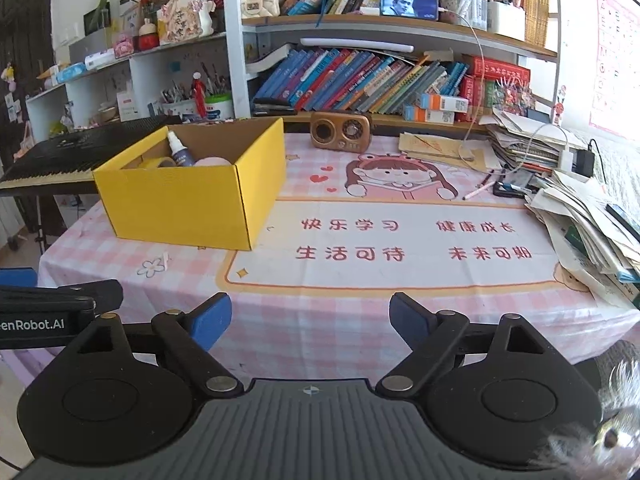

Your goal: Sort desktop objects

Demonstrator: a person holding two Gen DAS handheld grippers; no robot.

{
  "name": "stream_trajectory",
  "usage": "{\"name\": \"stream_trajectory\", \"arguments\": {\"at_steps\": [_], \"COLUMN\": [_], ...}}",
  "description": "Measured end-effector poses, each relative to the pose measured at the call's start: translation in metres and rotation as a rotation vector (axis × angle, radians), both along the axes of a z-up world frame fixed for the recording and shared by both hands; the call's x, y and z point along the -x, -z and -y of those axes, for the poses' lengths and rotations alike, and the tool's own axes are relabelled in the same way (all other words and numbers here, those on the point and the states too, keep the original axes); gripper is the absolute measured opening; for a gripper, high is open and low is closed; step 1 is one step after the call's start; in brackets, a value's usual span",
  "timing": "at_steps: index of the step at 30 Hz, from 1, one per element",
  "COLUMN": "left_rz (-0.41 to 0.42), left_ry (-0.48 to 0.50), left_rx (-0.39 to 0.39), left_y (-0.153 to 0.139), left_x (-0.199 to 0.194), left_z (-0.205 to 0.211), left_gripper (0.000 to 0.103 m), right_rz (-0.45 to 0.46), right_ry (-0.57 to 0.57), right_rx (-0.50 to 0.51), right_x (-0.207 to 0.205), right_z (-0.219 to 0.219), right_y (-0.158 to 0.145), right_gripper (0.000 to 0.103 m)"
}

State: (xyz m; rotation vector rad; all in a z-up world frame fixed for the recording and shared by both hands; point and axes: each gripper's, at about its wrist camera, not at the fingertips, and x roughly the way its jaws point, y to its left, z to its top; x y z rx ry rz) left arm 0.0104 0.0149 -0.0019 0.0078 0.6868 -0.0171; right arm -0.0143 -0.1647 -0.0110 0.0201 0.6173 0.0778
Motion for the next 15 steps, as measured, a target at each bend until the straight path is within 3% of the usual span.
{"name": "stream_trajectory", "arguments": {"at_steps": [4,15], "left_rz": [-0.014,-0.022], "left_ry": [0.004,0.009], "left_rx": [-0.008,-0.007], "left_y": [0.0022,0.0028], "left_x": [0.0001,0.0007], "left_z": [0.0026,0.0040], "left_gripper": [0.103,0.103], "right_rz": [-0.015,-0.041], "right_ry": [0.015,0.031], "right_rx": [0.010,0.020], "right_x": [0.0010,-0.0012], "right_z": [0.0023,0.0047], "right_y": [0.0019,0.0049], "right_gripper": [0.094,0.098]}}
